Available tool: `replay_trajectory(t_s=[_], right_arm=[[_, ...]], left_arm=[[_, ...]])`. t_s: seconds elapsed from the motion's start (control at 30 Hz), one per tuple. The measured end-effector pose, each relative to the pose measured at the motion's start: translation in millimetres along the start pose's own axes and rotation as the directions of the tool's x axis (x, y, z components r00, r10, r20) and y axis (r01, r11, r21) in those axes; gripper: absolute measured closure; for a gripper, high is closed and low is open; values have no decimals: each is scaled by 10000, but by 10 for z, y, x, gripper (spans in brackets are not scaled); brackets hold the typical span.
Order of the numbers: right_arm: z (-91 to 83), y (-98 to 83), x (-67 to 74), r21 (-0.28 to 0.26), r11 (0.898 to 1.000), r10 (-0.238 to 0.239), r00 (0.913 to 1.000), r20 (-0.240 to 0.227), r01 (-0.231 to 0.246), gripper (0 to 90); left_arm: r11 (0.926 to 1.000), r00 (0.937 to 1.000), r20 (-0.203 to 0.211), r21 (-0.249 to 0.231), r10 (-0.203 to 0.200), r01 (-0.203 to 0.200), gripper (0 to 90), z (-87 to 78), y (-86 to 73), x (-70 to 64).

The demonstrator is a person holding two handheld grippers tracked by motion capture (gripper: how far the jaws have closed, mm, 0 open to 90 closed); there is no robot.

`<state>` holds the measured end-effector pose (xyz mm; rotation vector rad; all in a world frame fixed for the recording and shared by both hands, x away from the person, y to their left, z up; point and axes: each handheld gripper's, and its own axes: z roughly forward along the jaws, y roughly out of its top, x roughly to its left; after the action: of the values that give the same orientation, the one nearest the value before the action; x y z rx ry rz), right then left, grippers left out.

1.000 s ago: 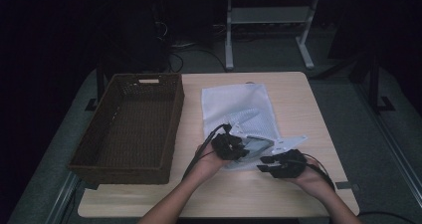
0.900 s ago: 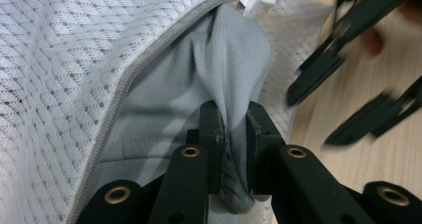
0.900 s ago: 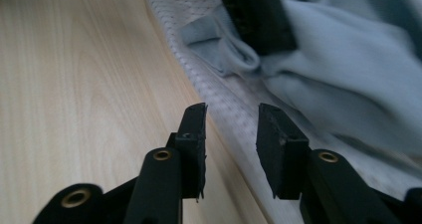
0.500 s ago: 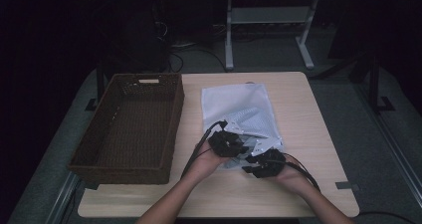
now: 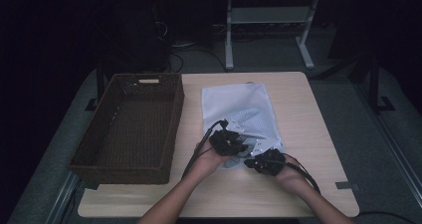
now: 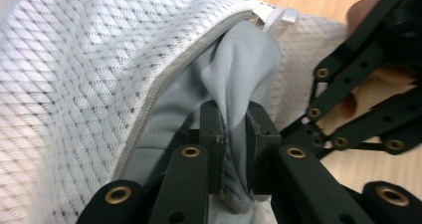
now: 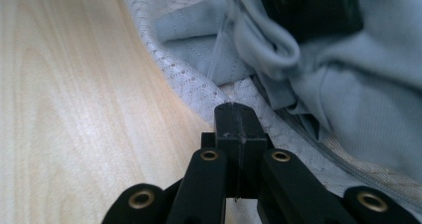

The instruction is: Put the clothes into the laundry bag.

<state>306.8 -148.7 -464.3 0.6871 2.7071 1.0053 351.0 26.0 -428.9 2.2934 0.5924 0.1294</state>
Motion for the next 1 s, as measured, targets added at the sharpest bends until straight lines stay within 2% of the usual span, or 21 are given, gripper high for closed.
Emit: replay_trajectory(t_s=[0.13, 0.33, 0.5, 0.53, 0.57, 0.6, 0.63, 0.77, 0.8, 0.83, 0.93, 1.0], right_arm=[[-45, -2, -3, -132, 9999, 46, 9995, -317, -50, 900], [-60, -3, 33, -162, 9997, -199, 9974, -700, 188, 900], [-56, 10, 89, -188, 9987, -483, 9929, -1083, 465, 900], [-56, 10, 89, -188, 9987, -483, 9929, -1083, 465, 900], [-40, 13, 123, -160, 9980, -628, 9907, -1208, 613, 900], [-40, 13, 123, -160, 9980, -628, 9907, -1208, 613, 900], [-35, 20, 156, -144, 9979, -647, 9887, -1352, 633, 900], [-42, 24, 184, -138, 9968, -798, 9860, -1464, 786, 900], [-43, 21, 191, -138, 9969, -786, 9857, -1490, 774, 900], [-43, 17, 200, -105, 9969, -787, 9854, -1510, 780, 900], [-45, 8, 211, -68, 9959, -902, 9843, -1519, 902, 900], [-51, 5, 216, -63, 9963, -862, 9849, -1500, 863, 900]], left_arm=[[9999, 9999, -76, 128, -86, 87, 804, 86, -7, 10], [9996, 9994, -321, 233, -142, 149, 803, 175, -27, 51], [9998, 9956, -936, 175, 43, -27, 803, 206, -2, 87], [9998, 9956, -936, 175, 43, -27, 803, 206, -2, 87], [9999, 9932, -1166, 114, -18, 32, 803, 218, 9, 126], [9999, 9932, -1166, 114, -18, 32, 803, 218, 9, 126], [9999, 9903, -1389, 55, -97, 106, 803, 237, 25, 159], [9998, 9841, -1763, -39, -213, 209, 803, 281, 66, 231], [9998, 9841, -1763, -39, -213, 209, 803, 281, 66, 231], [9995, 9811, -1911, -97, -312, 299, 803, 309, 88, 271], [9992, 9787, -2013, -161, -398, 373, 803, 335, 109, 315], [9984, 9747, -2164, -234, -554, 516, 803, 375, 145, 378]])
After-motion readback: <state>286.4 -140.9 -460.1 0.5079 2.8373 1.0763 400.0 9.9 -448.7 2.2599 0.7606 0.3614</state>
